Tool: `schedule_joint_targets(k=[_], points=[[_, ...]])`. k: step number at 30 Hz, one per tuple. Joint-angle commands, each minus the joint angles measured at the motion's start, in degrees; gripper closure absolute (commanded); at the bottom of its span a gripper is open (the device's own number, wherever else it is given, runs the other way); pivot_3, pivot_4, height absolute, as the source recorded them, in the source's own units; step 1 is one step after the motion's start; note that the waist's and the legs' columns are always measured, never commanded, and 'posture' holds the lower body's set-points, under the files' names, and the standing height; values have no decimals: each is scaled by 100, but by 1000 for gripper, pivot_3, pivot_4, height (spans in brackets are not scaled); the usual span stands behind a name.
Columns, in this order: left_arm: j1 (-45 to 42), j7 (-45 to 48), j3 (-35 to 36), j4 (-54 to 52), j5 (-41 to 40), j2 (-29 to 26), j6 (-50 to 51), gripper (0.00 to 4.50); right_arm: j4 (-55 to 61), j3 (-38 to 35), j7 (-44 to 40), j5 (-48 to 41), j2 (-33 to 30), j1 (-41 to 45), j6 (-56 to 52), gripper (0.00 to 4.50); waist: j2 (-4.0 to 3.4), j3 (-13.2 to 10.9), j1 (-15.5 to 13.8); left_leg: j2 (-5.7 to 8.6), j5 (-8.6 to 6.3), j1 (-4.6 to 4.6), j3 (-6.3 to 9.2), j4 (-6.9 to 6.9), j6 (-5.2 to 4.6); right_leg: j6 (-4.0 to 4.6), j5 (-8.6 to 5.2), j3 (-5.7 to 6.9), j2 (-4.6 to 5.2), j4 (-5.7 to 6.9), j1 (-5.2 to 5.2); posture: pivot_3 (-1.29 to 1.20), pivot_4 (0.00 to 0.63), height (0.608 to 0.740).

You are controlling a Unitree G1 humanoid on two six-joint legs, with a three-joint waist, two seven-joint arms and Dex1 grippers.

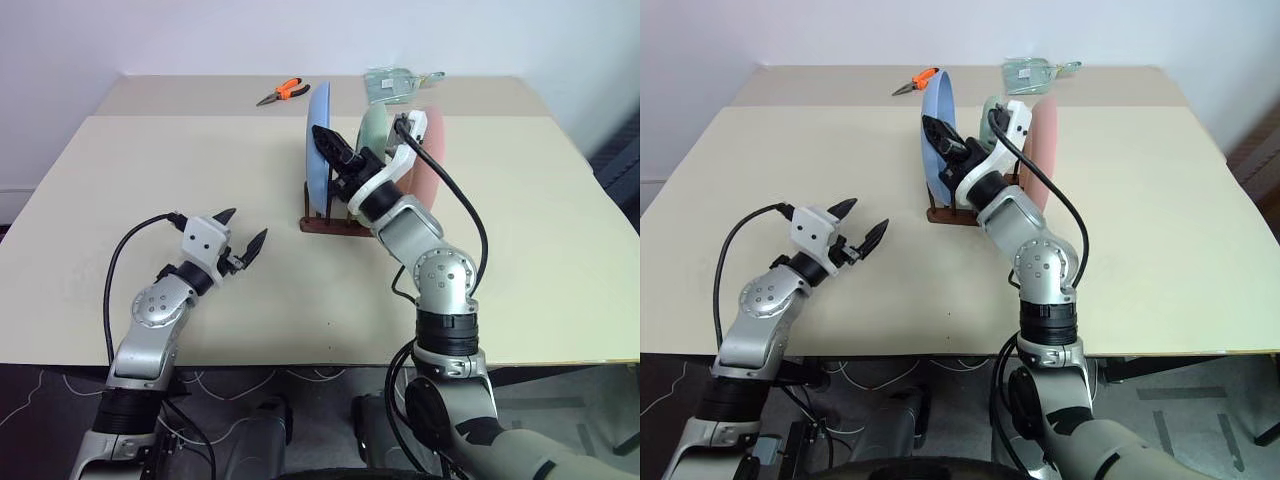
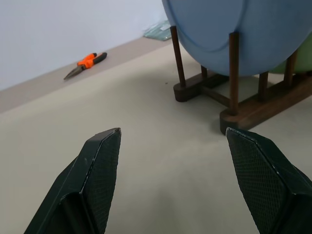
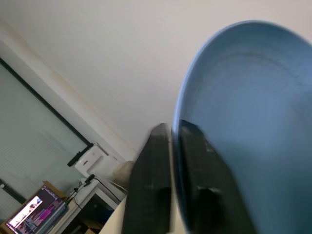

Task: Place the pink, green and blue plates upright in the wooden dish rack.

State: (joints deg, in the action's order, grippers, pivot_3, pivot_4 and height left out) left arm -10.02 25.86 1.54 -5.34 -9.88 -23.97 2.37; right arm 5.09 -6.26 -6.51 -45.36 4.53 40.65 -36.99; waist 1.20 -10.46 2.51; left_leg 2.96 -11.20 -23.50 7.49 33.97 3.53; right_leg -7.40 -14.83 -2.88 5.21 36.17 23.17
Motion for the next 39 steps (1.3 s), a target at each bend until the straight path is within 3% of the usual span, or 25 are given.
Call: schedule_joint_targets(k=[1,2,13,17,22,25,28,31,33,39], points=[[7,9,64,-248,-11,16,6,943,121,227,-87,413,-91,274,264,2195,0,0,-1,0,0,0,0,0,0,0,0,0,0,0,0,0,150,740],[8,13,65,-250,-16,20,20,943,118,328,-98,620,-157,322,347,1729,0,0,-1,0,0,0,0,0,0,0,0,0,0,0,0,0,150,740],[8,53,79,-279,-20,31,108,943,324,1009,-852,2285,-1374,819,1053,1729,0,0,-2,0,0,0,0,1,0,0,0,0,-1,-1,-1,0,150,740],[-48,99,82,-184,-70,48,122,943,520,711,-1038,1949,-1569,769,661,1729,1,0,-9,0,0,0,0,2,0,0,0,0,-1,-3,-4,0,150,740],[-132,177,-37,-36,32,77,16,943,703,831,-1130,2295,-1693,596,802,1729,1,0,-3,-1,0,0,0,2,0,0,0,0,-1,-2,-3,0,150,740],[-203,126,-43,30,58,141,10,943,958,466,-1297,2335,-2025,534,1079,1729,1,0,-17,0,0,0,0,3,0,0,0,0,-1,-2,-4,0,150,740],[-246,-11,115,227,151,133,-99,943,1129,-331,-1494,2358,-2893,316,1259,1729,2,-1,-152,4,0,-4,1,7,0,-1,0,1,4,-9,-8,0,150,740],[-295,-279,318,745,454,-81,-308,943,786,-1157,-1471,2536,-3722,-266,1338,888,7,2,-201,13,-1,-5,-1,9,-1,-7,-4,4,13,-18,-18,0,150,740],[-342,-465,460,1077,598,-223,-408,943,511,-1456,-1485,2742,-4106,-732,1408,36,8,2,-190,12,-3,-2,-1,9,-4,-8,-6,5,13,-18,-22,0,150,740],[-223,-244,561,1270,472,-361,-558,943,172,-1175,-2376,3056,-4654,-2483,1699,36,-1,3,-130,6,-2,8,-14,9,-4,-8,-6,1,13,-12,-26,0,150,740]])
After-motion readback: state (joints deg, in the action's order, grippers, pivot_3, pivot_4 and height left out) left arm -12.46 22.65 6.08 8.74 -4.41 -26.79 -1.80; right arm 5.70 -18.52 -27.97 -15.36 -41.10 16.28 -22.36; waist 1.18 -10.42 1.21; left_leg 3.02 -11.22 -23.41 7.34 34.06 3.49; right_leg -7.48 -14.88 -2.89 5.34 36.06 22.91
